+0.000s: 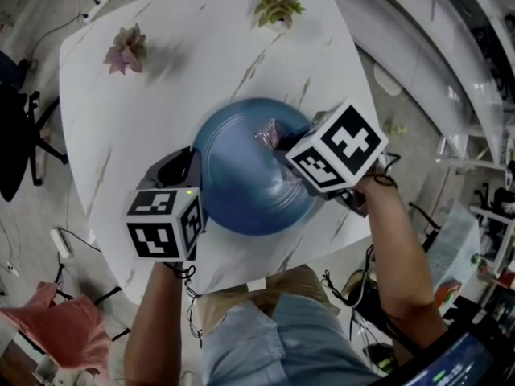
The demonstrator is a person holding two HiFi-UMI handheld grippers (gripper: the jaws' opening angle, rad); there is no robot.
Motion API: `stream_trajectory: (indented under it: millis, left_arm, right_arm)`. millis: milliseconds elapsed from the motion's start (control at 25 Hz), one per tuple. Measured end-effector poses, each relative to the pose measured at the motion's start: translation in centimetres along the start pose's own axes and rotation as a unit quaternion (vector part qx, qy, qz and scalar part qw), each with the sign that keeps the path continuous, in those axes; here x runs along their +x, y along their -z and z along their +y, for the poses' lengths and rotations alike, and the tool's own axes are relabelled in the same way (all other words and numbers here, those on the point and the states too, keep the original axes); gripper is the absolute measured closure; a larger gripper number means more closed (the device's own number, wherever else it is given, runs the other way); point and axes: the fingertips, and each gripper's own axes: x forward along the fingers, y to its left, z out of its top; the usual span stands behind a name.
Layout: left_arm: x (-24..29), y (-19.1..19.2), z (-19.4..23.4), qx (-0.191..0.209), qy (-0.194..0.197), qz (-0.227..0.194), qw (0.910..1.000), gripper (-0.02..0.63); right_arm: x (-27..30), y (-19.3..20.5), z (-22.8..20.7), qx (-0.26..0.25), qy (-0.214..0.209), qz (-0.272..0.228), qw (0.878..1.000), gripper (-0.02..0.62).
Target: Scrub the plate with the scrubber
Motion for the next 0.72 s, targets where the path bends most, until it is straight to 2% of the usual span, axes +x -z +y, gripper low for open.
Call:
stream_trajectory:
  millis: [200, 440, 600, 720]
  left_arm:
    - [0.1, 0.1, -0.1, -0.003, 0.001, 0.000, 1.0000, 0.586]
    - [0.0, 0.2, -0.2, 0.001, 0.004, 0.008, 1.0000, 0.586]
    - [0.1, 0.2, 0.0, 0.004, 0.001, 0.006, 1.0000, 0.584]
    - [0.4, 0.0, 0.1, 0.010, -0.001, -0.002, 0.9999, 0.583]
  right_arm:
    - [0.8, -2.2, 0.8, -0.032, -0.010, 0.005, 0.999, 0.554]
    - [2.6, -3.0, 4.8, -0.084, -0.041, 0.033, 0.995, 0.554]
    - [3.7, -1.3, 8.7, -0.107, -0.083, 0.054, 0.989, 0.554]
    - [3.8, 0.6, 11.3, -0.090, -0.147, 0.057, 0.983, 0.554]
